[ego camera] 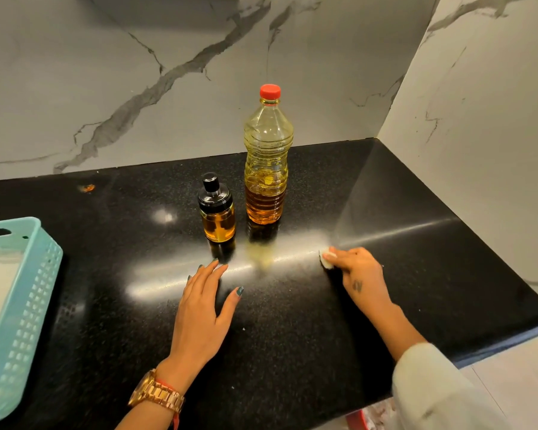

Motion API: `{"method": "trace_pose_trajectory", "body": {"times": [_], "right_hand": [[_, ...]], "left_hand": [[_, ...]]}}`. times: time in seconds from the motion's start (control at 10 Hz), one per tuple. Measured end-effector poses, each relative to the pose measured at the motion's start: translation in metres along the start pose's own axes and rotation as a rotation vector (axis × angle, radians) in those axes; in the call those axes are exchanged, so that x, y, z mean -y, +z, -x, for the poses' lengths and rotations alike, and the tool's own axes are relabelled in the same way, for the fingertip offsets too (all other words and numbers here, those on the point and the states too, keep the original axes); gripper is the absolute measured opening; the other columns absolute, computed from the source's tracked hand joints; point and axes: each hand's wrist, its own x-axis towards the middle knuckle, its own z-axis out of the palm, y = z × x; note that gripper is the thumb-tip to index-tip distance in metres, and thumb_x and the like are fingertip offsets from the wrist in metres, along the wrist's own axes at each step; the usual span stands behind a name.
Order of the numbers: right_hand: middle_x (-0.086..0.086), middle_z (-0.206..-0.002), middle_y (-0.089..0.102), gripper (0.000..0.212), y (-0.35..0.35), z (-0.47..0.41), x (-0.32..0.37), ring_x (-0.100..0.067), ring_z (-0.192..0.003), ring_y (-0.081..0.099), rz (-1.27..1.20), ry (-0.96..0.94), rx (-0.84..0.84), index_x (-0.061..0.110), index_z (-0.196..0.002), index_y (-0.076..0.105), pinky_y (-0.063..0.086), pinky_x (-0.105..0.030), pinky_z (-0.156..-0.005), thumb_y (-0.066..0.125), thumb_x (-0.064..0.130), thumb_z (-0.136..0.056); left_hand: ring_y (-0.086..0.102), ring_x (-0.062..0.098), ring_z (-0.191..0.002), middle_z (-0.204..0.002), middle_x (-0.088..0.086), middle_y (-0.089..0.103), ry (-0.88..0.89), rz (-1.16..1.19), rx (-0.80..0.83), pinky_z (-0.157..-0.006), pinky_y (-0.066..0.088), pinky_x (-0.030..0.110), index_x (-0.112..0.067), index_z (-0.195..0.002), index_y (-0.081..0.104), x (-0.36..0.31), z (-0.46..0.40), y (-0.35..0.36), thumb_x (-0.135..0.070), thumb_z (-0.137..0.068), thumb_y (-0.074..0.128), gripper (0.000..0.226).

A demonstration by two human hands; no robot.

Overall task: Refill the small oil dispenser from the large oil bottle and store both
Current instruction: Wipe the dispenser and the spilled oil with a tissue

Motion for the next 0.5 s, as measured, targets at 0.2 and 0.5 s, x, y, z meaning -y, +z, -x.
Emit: {"method": "trace_pose_trajectory", "body": {"times": [0.2, 0.5], "right_hand": [[-0.012, -0.111, 0.065, 0.024, 0.037, -0.048, 0.015, -0.019, -0.101, 0.060, 0.134, 0.016, 0.056, 0.032, -0.079, 0.058, 0.041, -0.032, -0.095, 0.078, 0.024, -0.069], [-0.015, -0.103, 0.069, 0.040, 0.003, 0.027, 0.005, -0.003, -0.092, 0.050, -0.009, -0.097, 0.001, 0.016, -0.098, 0.074, 0.033, 0.000, -0.087, 0.056, -0.009, -0.072]], "left_hand": [[0.023, 0.012, -0.139, -0.147, -0.004, 0.035, 0.007, -0.003, 0.020, -0.114, 0.019, 0.035, -0.024, -0.137, 0.039, -0.002, -0.002, 0.002, -0.051, -0.084, 0.041, 0.059], [0.023, 0.014, -0.140, -0.148, -0.004, 0.034, 0.001, 0.006, 0.029, -0.114, 0.018, 0.035, -0.025, -0.137, 0.039, -0.002, -0.005, 0.003, -0.052, -0.084, 0.040, 0.059]]}}
